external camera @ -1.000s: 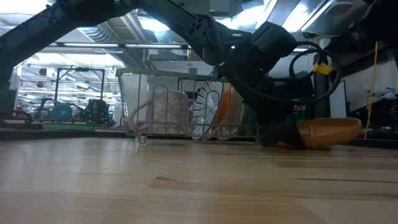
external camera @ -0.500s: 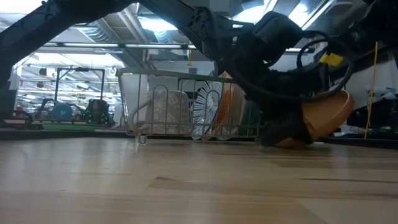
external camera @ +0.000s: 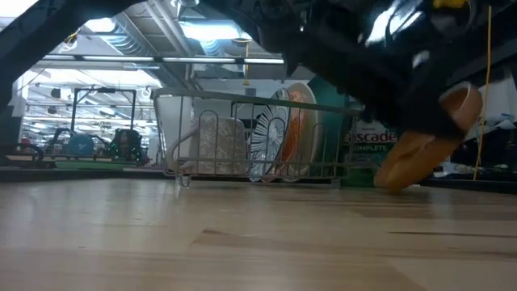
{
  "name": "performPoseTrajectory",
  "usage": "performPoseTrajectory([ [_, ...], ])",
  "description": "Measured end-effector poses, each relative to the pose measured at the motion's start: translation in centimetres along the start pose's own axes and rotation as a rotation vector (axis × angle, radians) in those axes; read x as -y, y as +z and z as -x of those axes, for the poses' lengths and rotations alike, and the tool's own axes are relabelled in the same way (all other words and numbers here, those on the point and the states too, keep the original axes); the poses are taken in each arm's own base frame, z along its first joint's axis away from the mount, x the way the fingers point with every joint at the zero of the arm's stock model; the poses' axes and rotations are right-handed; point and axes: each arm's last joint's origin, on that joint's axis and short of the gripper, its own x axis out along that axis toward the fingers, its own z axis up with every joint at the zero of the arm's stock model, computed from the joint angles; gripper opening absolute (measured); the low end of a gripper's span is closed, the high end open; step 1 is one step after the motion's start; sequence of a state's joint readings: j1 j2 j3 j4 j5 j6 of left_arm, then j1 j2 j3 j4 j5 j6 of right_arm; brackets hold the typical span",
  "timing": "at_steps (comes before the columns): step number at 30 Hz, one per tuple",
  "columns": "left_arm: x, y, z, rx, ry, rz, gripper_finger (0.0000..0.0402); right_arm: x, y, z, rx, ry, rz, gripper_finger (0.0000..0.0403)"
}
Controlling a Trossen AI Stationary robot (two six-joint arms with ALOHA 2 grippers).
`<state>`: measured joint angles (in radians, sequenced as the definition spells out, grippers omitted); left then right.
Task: Sort dishes
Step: Put the brown plate in the dish rack
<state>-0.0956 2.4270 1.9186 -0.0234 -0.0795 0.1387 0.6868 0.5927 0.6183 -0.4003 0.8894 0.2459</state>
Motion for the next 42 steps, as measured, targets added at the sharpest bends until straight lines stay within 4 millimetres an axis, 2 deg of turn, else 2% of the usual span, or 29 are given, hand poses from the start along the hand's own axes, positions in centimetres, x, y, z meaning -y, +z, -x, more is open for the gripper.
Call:
performPoseTrajectory([
  [13,1.8,7.8,7.6,0.157,-0.115,0.214,0.0001,2.9,6.5,3.6,0.165,0.014,0.118,0.0156],
  [19,3.0,10.9,11.8,0.225,-0.115,0.29,0.0001,4.3,7.6,4.9,0.215,-0.002,0.139,0.0156],
  [26,3.7,13.8,17.1,0.312,0.081,0.346,0.0,5.1,7.3,5.3,0.205,-0.037,0.15,0.0156],
  [30,4.6,14.3,19.4,0.302,0.267,0.356,0.0,5.1,6.8,5.2,0.172,-0.037,0.188,0.0156],
  [34,5.2,13.9,21.2,0.242,0.406,0.396,0.0,5.1,6.4,5.2,0.139,-0.036,0.183,0.0156],
  [37,4.8,13.2,21.3,0.184,0.469,0.424,0.0,5.1,6.1,5.1,0.121,-0.035,0.176,0.0156],
  [42,2.9,11.7,20.9,0.079,0.556,0.469,0.0,4.9,5.6,4.8,0.108,-0.034,0.165,0.0156],
])
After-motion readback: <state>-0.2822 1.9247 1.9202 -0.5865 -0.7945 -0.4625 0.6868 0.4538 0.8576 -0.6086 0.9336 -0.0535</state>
